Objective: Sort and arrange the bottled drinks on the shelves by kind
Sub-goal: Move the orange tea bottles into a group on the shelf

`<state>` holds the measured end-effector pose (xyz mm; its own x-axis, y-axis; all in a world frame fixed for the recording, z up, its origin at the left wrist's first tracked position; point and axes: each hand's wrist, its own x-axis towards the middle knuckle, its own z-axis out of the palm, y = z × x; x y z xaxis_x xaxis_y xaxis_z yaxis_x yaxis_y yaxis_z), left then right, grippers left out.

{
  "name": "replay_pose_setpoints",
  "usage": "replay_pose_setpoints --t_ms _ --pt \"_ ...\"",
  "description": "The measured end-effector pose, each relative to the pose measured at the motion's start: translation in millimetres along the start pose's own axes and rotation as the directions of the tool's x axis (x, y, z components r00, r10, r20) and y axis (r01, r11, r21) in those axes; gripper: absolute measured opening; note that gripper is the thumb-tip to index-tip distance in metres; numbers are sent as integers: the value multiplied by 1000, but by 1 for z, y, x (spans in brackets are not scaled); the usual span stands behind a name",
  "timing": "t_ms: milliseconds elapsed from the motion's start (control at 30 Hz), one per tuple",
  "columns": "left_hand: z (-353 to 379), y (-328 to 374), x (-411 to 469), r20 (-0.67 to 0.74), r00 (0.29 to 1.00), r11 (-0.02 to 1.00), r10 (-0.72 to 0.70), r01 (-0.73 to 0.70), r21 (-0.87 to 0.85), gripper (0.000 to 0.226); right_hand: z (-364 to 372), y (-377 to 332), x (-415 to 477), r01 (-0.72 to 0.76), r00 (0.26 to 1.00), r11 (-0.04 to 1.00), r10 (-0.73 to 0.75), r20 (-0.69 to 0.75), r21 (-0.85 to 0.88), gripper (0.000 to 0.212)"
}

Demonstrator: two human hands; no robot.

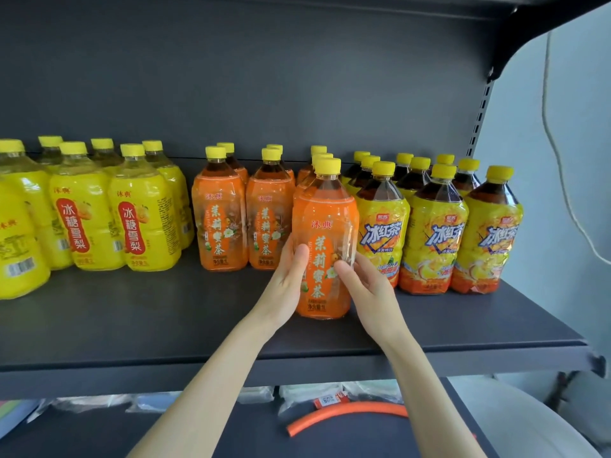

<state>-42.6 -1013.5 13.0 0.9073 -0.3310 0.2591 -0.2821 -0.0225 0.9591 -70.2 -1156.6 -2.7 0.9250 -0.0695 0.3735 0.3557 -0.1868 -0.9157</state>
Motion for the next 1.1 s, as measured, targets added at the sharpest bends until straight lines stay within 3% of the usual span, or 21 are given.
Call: replay_pose_setpoints --t_ms 133,233,400,600,1100 --pt "-8 3 5 -31 998 998 47 -45 41 44 -2 5 -3 11 998 988 -21 -64 -157 34" --pt "-14 10 8 -50 990 991 129 -128 30 41 -3 11 -9 -7 991 948 -36 -128 -319 53" --pt "-19 10 15 -106 970 966 217 -198 165 67 -4 8 -2 -104 976 930 27 -216 -353 42" --pt "-17 4 29 -191 950 956 248 -209 205 68 -5 11 8 -206 954 869 77 -289 -449 41" --pt "-14 -3 49 -246 933 943 263 -195 271 67 -4 22 28 -204 956 818 48 -290 -537 33"
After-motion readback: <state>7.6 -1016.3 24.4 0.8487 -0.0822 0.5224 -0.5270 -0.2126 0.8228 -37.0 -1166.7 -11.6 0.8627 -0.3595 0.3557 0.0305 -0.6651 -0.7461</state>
